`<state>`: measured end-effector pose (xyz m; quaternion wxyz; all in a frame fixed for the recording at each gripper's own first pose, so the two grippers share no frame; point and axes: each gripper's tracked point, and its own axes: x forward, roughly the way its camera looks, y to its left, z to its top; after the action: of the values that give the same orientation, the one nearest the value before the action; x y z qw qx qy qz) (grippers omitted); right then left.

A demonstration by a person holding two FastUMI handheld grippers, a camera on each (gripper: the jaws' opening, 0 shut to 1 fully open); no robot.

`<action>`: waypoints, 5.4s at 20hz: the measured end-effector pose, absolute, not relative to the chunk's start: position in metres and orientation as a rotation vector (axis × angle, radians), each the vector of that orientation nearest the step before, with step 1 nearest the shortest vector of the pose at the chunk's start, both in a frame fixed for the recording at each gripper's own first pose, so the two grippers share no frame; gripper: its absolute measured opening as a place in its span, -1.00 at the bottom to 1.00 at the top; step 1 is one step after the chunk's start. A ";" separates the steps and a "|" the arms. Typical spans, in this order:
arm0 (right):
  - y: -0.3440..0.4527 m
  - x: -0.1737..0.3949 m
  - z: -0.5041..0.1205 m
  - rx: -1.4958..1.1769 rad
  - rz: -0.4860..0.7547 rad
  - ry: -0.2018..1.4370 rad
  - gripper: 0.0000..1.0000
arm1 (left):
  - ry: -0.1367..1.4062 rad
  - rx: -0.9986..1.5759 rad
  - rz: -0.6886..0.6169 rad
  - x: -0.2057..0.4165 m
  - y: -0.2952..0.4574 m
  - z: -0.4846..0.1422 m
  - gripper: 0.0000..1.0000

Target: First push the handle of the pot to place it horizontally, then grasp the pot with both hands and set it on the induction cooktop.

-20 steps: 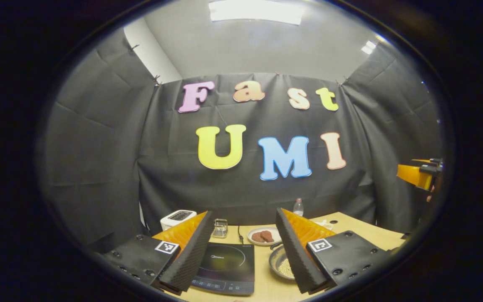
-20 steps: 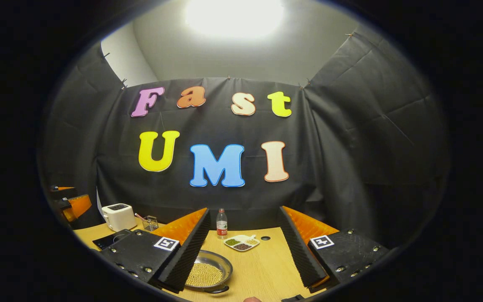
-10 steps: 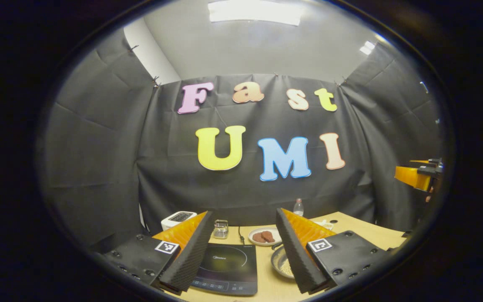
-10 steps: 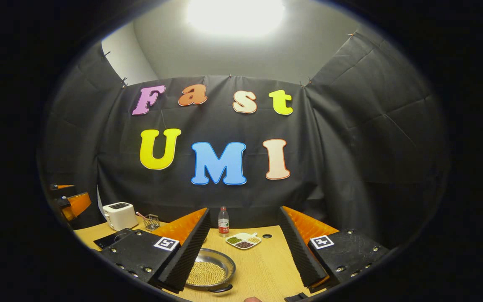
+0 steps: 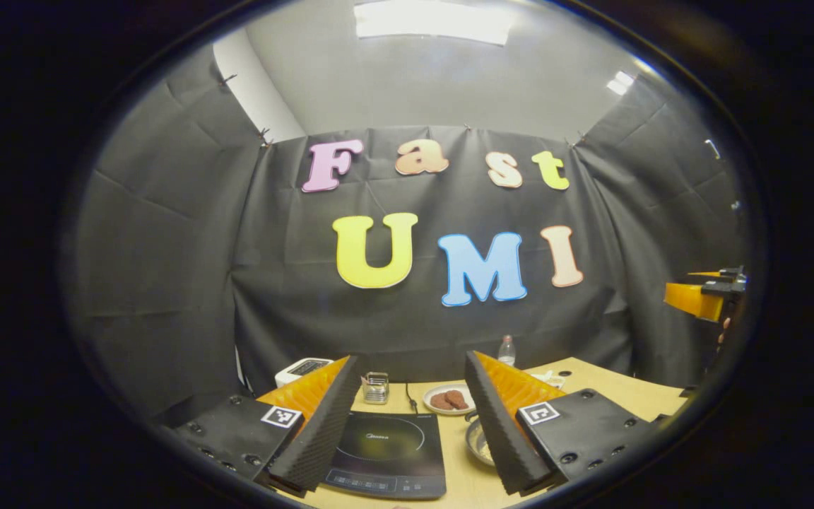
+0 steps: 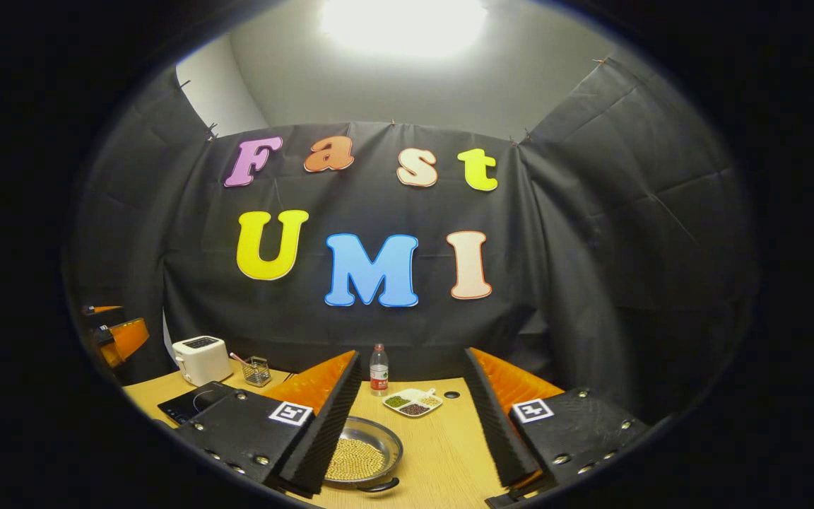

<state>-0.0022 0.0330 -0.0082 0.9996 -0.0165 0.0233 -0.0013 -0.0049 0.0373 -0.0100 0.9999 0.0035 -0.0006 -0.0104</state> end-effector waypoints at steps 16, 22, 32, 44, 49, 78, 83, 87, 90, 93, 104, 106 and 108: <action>0.082 0.001 -0.024 -0.064 0.012 0.084 -0.95 | -0.017 -0.001 -0.014 -0.003 0.090 -0.010 0.97; 0.103 -0.004 -0.055 -0.069 0.112 0.169 -0.95 | -0.031 0.010 -0.031 -0.004 0.090 -0.007 0.92; 0.115 0.002 -0.131 -0.119 0.328 0.377 -0.95 | -0.014 0.016 0.002 0.019 0.061 -0.014 0.97; 0.141 -0.015 -0.230 -0.186 0.650 0.623 -0.94 | 0.034 0.041 0.066 0.052 0.024 -0.030 0.92; 0.144 -0.029 -0.270 -0.207 0.747 0.752 -0.94 | 0.063 0.034 0.106 0.062 0.022 -0.045 0.92; 0.071 -0.011 -0.342 -0.117 0.641 1.050 -0.98 | 0.122 0.046 0.112 0.109 -0.017 -0.069 0.99; 0.054 0.003 -0.344 -0.124 0.611 1.055 -0.98 | 0.125 0.040 0.120 0.116 -0.022 -0.073 0.99; 0.039 0.012 -0.348 -0.144 0.583 1.062 -0.98 | 0.130 0.041 0.129 0.119 -0.027 -0.075 0.99; 0.029 0.018 -0.349 -0.138 0.564 1.066 -0.98 | 0.136 0.041 0.133 0.121 -0.033 -0.078 0.93; 0.020 0.027 -0.350 -0.130 0.546 1.064 -0.98 | 0.136 0.042 0.141 0.122 -0.037 -0.080 0.87; -0.007 0.074 -0.357 -0.099 0.457 1.036 -0.98 | 0.149 0.058 0.172 0.124 -0.053 -0.088 0.86; -0.016 0.084 -0.360 -0.104 0.419 1.026 -0.98 | 0.155 0.064 0.177 0.123 -0.055 -0.091 0.92; -0.023 0.094 -0.361 -0.097 0.380 1.015 -0.97 | 0.167 0.066 0.180 0.122 -0.056 -0.095 0.87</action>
<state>0.0938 -0.0230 -0.3611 0.8556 -0.0460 0.4829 0.1808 0.1219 -0.0562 -0.0951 0.9919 0.0328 0.0833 0.0898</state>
